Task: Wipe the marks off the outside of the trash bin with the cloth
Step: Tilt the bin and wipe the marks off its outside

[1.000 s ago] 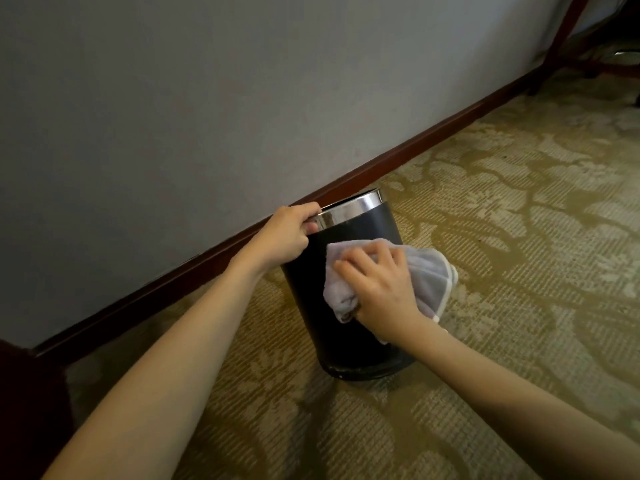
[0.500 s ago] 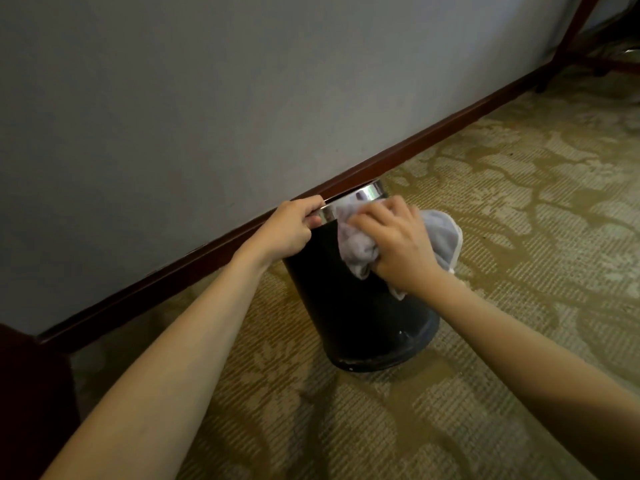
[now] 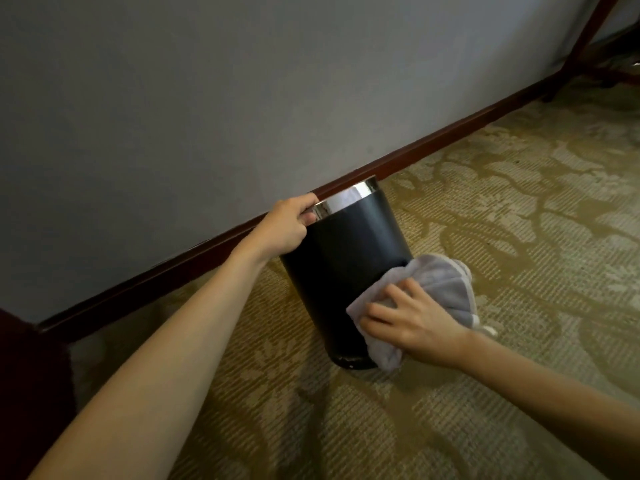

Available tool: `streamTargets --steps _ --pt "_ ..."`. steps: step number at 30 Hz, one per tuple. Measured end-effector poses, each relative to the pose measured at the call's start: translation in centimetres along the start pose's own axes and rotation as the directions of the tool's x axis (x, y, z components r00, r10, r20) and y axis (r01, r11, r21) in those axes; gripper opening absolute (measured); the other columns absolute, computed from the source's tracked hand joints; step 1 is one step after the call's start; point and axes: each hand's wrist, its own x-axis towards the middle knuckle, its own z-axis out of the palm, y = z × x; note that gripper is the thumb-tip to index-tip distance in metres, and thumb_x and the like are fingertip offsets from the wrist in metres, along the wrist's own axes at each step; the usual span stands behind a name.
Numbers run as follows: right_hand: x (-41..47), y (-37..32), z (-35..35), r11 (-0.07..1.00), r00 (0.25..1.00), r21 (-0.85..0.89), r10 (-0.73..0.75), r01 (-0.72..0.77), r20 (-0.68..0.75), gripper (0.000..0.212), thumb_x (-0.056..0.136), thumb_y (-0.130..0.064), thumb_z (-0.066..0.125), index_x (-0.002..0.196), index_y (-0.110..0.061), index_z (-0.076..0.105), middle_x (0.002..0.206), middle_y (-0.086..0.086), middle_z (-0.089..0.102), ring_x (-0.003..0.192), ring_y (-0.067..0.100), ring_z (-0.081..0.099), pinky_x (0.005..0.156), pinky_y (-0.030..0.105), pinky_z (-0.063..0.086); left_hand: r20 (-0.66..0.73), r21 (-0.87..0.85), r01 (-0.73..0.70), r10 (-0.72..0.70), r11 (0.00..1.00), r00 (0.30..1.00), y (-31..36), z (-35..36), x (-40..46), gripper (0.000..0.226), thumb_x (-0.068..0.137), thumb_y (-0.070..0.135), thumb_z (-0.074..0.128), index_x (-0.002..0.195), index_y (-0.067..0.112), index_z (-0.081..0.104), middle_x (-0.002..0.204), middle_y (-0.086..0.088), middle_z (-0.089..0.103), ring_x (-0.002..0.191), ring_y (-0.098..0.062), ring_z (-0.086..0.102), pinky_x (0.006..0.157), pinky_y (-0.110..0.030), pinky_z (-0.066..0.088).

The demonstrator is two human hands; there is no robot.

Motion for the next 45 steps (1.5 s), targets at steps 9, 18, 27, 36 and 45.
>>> streamTargets --steps 9,18,27,36,45 --pt "5.5 4.7 -2.3 0.835 0.802 0.220 0.547 -0.504 -0.239 0.033 0.069 -0.015 0.072 0.101 -0.012 0.067 0.106 0.012 0.063 0.092 0.036 0.053 0.073 0.049 0.044 0.019 0.055 -0.069 0.068 0.996 0.997 1.4 1.0 -0.5 0.019 0.095 0.009 0.047 0.083 0.022 0.055 0.081 0.002 0.061 0.079 -0.013 0.058 0.065 -0.029 0.043" --pt "-3.0 -1.0 1.9 0.972 0.982 0.150 0.185 -0.179 -0.026 0.031 0.078 -0.024 0.068 0.109 -0.020 0.064 0.105 0.000 0.063 0.093 0.028 0.054 0.075 0.047 0.044 0.022 0.037 -0.021 0.021 0.999 1.000 -0.1 -0.5 -1.0 0.029 0.097 0.012 0.045 0.077 0.031 0.051 0.076 0.011 0.056 0.076 -0.003 0.053 0.060 -0.023 0.034" --pt "0.7 7.1 1.6 0.376 0.477 0.551 0.878 -0.745 0.045 0.031 0.073 0.001 0.056 0.101 -0.011 0.066 0.096 0.008 0.057 0.093 0.029 0.048 0.085 0.045 0.039 -0.009 -0.048 0.012 -0.013 0.999 1.000 -0.8 -0.4 -1.8 0.049 0.098 0.012 0.043 0.073 0.053 0.053 0.071 0.035 0.058 0.071 0.020 0.052 0.061 -0.019 0.034" --pt "-4.4 4.8 2.8 0.095 0.272 0.539 0.927 -0.837 0.259 0.010 0.080 0.001 0.060 0.089 -0.003 0.063 0.093 0.014 0.057 0.087 0.031 0.056 0.077 0.047 0.046 -0.018 0.047 -0.034 0.035 0.998 0.999 1.1 1.2 -1.2 0.024 0.097 0.011 0.045 0.081 0.027 0.052 0.079 0.007 0.058 0.072 -0.002 0.059 0.054 -0.012 0.038" --pt "-4.6 5.8 -0.3 0.288 0.430 0.552 0.891 -0.783 0.145 0.012 0.078 -0.003 0.066 0.089 -0.010 0.068 0.086 0.007 0.058 0.082 0.023 0.056 0.074 0.035 0.042 -0.017 0.287 0.021 -0.017 0.958 1.000 5.4 1.7 2.9 0.032 0.092 0.006 0.045 0.065 0.022 0.041 0.077 -0.002 0.050 0.067 -0.015 0.047 0.053 -0.028 0.029"
